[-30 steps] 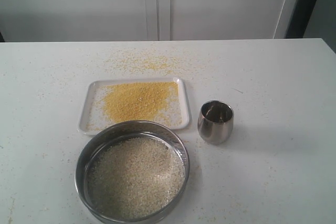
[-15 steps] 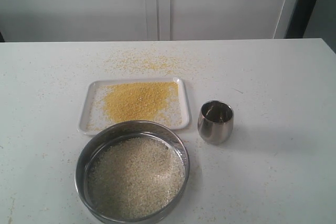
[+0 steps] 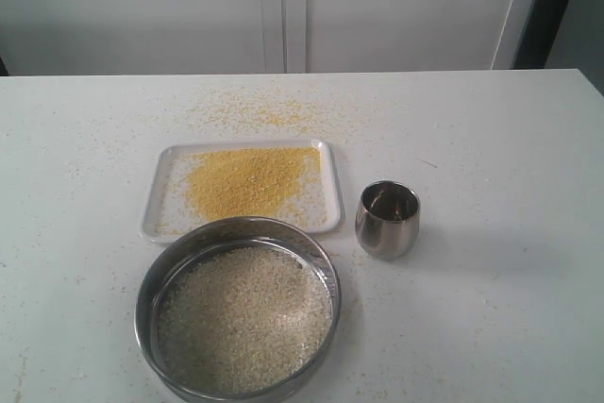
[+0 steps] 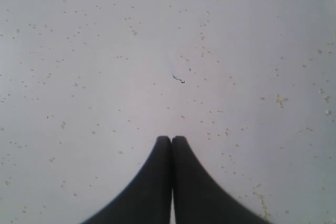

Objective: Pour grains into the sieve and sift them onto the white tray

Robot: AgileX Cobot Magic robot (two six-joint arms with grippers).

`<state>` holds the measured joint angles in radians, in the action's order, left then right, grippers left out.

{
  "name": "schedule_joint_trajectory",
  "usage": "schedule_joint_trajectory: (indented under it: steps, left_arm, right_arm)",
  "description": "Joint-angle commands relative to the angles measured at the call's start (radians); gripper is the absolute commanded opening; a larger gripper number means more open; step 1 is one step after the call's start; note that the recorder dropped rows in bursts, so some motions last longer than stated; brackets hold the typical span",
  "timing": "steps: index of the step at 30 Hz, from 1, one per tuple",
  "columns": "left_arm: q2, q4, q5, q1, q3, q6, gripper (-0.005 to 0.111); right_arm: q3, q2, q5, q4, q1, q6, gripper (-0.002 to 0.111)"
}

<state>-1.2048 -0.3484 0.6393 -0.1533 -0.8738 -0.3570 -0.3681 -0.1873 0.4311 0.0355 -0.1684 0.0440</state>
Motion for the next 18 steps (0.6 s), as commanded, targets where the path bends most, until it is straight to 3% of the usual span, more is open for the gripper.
schedule_joint_trajectory:
  steps: [1, 18]
  left_arm:
    - [0.007, 0.000, 0.007, 0.003, 0.008, -0.005, 0.000]
    - [0.007, 0.000, 0.007, 0.003, 0.008, -0.005, 0.000]
  right_arm:
    - [0.070, 0.065, -0.021, -0.002, 0.008, -0.026, 0.000]
    - [0.293, 0.187, -0.130, -0.002, 0.008, -0.044, 0.000]
